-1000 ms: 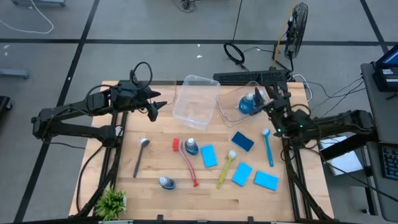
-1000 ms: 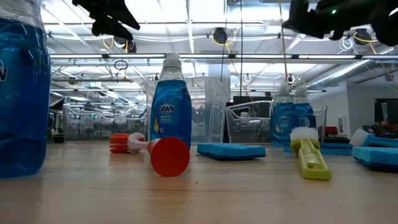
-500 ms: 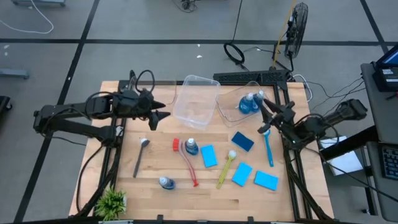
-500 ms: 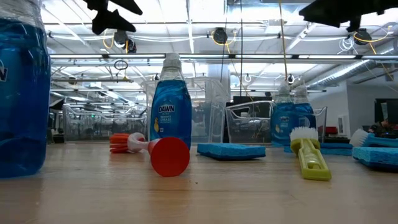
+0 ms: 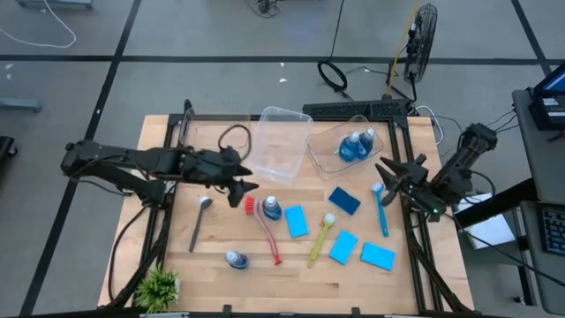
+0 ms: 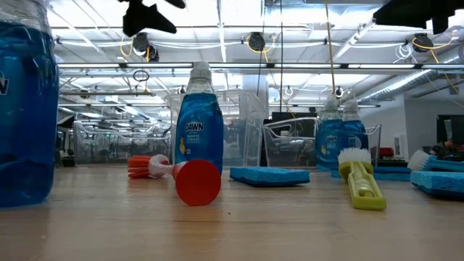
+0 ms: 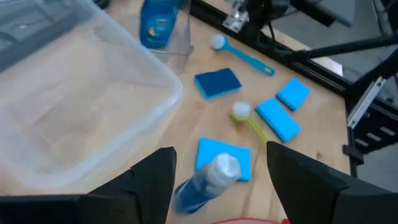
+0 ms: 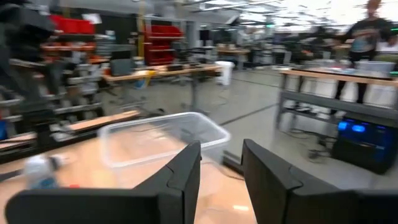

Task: Pick & Place Kitchen Sink Supplies
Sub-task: Put the blue dish soap into the right transparent bin

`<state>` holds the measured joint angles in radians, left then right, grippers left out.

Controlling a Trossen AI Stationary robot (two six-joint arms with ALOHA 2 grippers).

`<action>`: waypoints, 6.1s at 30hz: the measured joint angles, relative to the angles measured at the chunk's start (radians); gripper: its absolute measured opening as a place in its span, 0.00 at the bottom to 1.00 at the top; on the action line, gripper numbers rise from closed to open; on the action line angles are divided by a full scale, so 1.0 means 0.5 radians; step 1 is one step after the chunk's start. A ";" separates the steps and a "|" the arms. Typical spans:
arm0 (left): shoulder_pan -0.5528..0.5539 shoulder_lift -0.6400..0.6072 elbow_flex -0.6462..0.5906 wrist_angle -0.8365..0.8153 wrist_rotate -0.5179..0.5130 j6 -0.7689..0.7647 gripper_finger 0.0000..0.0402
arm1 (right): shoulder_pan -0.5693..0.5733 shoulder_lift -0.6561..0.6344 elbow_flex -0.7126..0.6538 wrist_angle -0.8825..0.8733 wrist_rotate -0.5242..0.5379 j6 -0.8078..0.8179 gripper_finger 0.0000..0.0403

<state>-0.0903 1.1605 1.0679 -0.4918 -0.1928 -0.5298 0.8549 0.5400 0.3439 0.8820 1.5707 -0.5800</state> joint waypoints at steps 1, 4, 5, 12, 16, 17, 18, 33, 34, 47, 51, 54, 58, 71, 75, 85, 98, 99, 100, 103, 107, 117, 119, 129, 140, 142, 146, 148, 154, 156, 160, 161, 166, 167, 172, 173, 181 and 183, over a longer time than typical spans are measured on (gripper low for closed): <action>-0.014 0.041 0.035 -0.008 0.000 0.002 0.63 | 0.040 0.000 0.000 -0.004 0.000 0.002 0.26; -0.057 0.164 0.127 -0.112 -0.002 0.023 0.63 | 0.140 -0.001 0.000 -0.002 0.000 0.015 0.26; -0.068 0.198 0.155 -0.141 -0.002 0.018 0.63 | 0.167 -0.001 0.000 -0.002 0.000 0.016 0.26; -0.128 0.401 0.300 -0.401 -0.027 -0.104 0.63 | 0.267 -0.001 0.000 -0.002 0.000 0.085 0.26; -0.147 0.458 0.314 -0.386 -0.112 -0.161 0.63 | 0.292 -0.001 0.000 -0.001 0.000 0.089 0.26; -0.153 0.473 0.319 -0.369 -0.146 -0.175 0.63 | 0.298 -0.001 0.000 -0.003 0.000 0.089 0.26; -0.165 0.487 0.319 -0.377 -0.174 -0.183 0.63 | 0.303 0.000 0.000 -0.005 0.000 0.089 0.26; -0.234 0.590 0.314 -0.564 -0.300 -0.170 0.63 | 0.316 -0.001 0.000 -0.008 0.000 0.089 0.26; -0.234 0.591 0.314 -0.577 -0.300 -0.170 0.63 | 0.316 0.000 0.000 -0.009 0.000 0.089 0.26; -0.234 0.590 0.314 -0.587 -0.301 -0.152 0.63 | 0.316 0.000 0.000 -0.009 0.000 0.089 0.26; -0.234 0.590 0.314 -0.585 -0.301 -0.153 0.63 | 0.316 0.000 0.000 -0.009 0.000 0.089 0.26; -0.225 0.590 0.314 -0.585 -0.300 -0.110 0.63 | 0.316 0.000 0.000 -0.009 0.000 0.089 0.26; -0.220 0.590 0.314 -0.585 -0.309 -0.091 0.63 | 0.316 0.000 0.000 -0.009 0.000 0.089 0.26; -0.197 0.590 0.277 -0.528 -0.392 -0.173 0.80 | 0.316 0.000 0.000 -0.009 0.000 0.089 0.26; -0.215 0.589 0.275 -0.548 -0.354 -0.155 0.87 | 0.316 0.000 0.000 -0.008 0.000 0.089 0.26; -0.334 0.466 0.261 -0.466 -0.293 0.136 0.87 | 0.316 0.000 0.000 0.008 0.000 0.096 0.26; -0.314 0.492 0.017 -0.019 -0.249 0.512 0.84 | 0.316 0.000 0.000 0.012 0.000 0.156 0.26; -0.309 0.487 0.007 0.022 -0.248 0.545 0.84 | 0.316 0.000 0.000 0.012 0.000 0.156 0.26; -0.303 0.486 -0.009 0.046 -0.248 0.575 0.84 | 0.316 -0.001 0.000 0.012 -0.001 0.156 0.26; -0.281 0.494 -0.080 0.109 -0.243 0.624 0.84 | 0.316 -0.001 0.000 0.011 0.000 0.178 0.26; -0.258 0.491 -0.135 0.165 -0.197 0.620 0.84 | 0.316 0.000 0.000 0.011 0.000 0.201 0.26; -0.169 0.490 -0.235 0.433 -0.078 0.736 0.83 | 0.315 0.000 0.000 0.013 0.000 0.233 0.26; -0.159 0.491 -0.263 0.471 -0.061 0.736 0.83 | 0.316 0.000 0.000 0.012 0.000 0.247 0.26; -0.095 0.548 -0.267 0.579 0.074 0.795 0.83 | 0.315 -0.001 0.000 0.014 0.000 0.252 0.26; -0.050 0.612 -0.266 0.685 0.159 0.819 0.83 | 0.314 0.000 0.001 0.013 0.000 0.269 0.26; -0.042 0.612 -0.266 0.688 0.161 0.822 0.83 | 0.315 0.000 0.001 0.013 0.000 0.269 0.26; -0.031 0.612 -0.266 0.696 0.164 0.802 0.83 | 0.315 0.000 0.001 0.013 0.000 0.267 0.26; -0.030 0.612 -0.266 0.693 0.163 0.809 0.83 | 0.315 -0.001 0.001 0.013 0.000 0.269 0.26; -0.020 0.612 -0.266 0.694 0.179 0.800 0.83 | 0.315 -0.001 0.001 0.013 0.000 0.282 0.26; -0.020 0.612 -0.266 0.695 0.178 0.800 0.83 | 0.315 0.000 0.001 0.013 0.000 0.283 0.26; -0.020 0.612 -0.266 0.694 0.184 0.799 0.73 | 0.315 -0.001 0.001 0.013 0.000 0.283 0.26; -0.020 0.612 -0.266 0.695 0.185 0.799 0.70 | 0.315 0.000 0.001 0.013 0.000 0.283 0.26; -0.020 0.612 -0.265 0.694 0.189 0.791 0.54 | 0.315 -0.001 0.001 0.013 0.000 0.284 0.26; -0.020 0.612 -0.265 0.694 0.193 0.791 0.51 | 0.315 0.000 0.001 0.013 0.000 0.284 0.26; -0.020 0.612 -0.265 0.687 0.230 0.791 0.35 | 0.315 0.000 0.001 0.013 0.000 0.284 0.26; -0.020 0.611 -0.263 0.685 0.230 0.783 0.34 | 0.315 -0.001 0.001 0.013 0.000 0.284 0.26; -0.014 0.611 -0.262 0.680 0.251 0.659 0.34 | 0.315 -0.001 0.001 0.013 0.000 0.284 0.26; 0.003 0.610 -0.262 0.685 0.264 0.583 0.34 | 0.315 0.000 0.001 0.013 0.000 0.287 0.26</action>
<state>-0.0886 1.4654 0.9367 -0.1493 -0.0609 -0.2383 1.0122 0.5399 0.3443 0.8886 1.5707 -0.4364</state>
